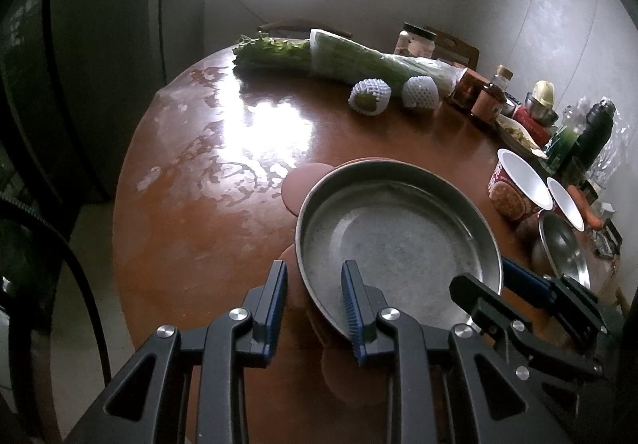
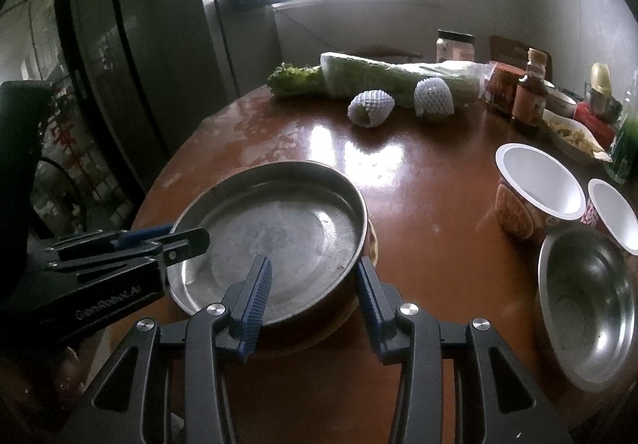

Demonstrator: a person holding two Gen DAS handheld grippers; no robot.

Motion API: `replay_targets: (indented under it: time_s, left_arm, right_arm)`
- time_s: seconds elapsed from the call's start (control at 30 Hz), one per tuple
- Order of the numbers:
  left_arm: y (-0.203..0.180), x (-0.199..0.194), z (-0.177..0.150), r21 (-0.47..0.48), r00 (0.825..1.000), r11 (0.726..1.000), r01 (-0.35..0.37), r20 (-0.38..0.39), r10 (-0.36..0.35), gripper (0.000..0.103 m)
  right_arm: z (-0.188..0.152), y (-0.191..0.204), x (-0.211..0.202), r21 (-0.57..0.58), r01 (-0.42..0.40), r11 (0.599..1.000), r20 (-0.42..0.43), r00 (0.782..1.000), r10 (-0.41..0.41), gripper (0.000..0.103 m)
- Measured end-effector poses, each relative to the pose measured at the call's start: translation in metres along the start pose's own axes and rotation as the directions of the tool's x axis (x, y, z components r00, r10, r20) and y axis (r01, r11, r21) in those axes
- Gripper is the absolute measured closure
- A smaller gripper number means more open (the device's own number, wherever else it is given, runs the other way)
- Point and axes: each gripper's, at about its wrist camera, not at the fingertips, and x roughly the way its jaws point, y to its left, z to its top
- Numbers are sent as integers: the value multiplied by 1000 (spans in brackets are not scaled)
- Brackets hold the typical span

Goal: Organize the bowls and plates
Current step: 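Lower the steel plate onto the pink plate stack and open the left tool, then move the left tool to the large steel bowl and grip its rim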

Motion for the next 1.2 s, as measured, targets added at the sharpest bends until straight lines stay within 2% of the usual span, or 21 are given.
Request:
replay_targets:
  time_s: [0.3,0.43,0.7,1.2]
  left_arm:
    - [-1,-1,1,8,1000,1000,4,0,-4,67]
    - [-1,-3,1,6,1000,1000,0,5,0,67]
    - [-2,-10,0,0,1000,1000,1,19,-1,67]
    - [-13,-27,-3,17,999,1000,-3,41,2,61]
  right_arm:
    - [1,-1,3,7,-8,1000,-15,1000,8,57]
    - [0,0,3,1,-15,1000,-15,1000,15,50]
    - [1,0,-5,-19,38,999,30,999,-38,40]
    - [5,-3,-30,-20,64,998,107,992,-62,35]
